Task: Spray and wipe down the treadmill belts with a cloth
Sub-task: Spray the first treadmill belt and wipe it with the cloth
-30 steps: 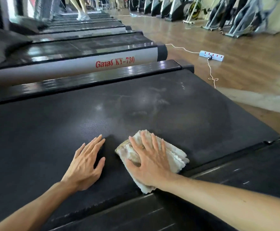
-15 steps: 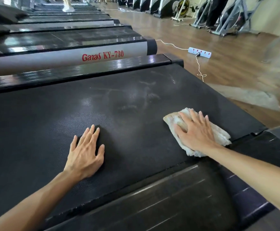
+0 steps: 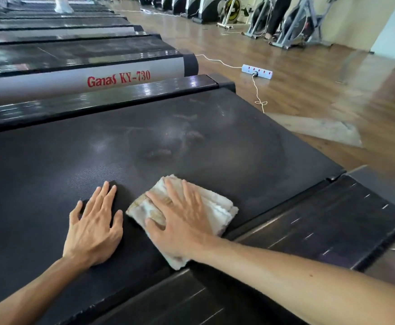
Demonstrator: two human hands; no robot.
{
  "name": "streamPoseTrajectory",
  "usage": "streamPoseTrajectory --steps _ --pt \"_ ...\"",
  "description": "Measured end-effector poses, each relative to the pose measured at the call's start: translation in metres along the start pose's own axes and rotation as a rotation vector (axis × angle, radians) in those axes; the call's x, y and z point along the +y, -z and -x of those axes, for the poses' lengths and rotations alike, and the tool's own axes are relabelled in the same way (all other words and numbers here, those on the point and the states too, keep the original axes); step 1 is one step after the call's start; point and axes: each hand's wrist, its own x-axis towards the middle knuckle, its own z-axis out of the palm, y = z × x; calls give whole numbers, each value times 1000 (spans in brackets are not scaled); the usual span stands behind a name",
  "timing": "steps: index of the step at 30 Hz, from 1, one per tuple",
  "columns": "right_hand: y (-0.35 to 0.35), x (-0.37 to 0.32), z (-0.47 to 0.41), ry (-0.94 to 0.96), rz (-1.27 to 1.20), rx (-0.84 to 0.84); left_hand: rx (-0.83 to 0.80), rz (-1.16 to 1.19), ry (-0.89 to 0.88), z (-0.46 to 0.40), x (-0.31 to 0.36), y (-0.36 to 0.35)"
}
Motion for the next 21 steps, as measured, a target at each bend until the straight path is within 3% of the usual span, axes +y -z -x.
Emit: streamPoseTrajectory --steps 4,8,11,16,21 --pt "18 45 -2 -44 38 9 0 6 -6 -1 -3 0" --pt "55 145 -13 -331 161 78 -8 -2 4 0 2 0" --pt "65 178 -18 -511 206 123 -6 -6 15 -1 4 1" --pt "50 140 -17 -442 164 150 16 -4 10 -1 4 -1" --pt "7 30 -1 -142 28 80 14 -4 3 -2 1 -2"
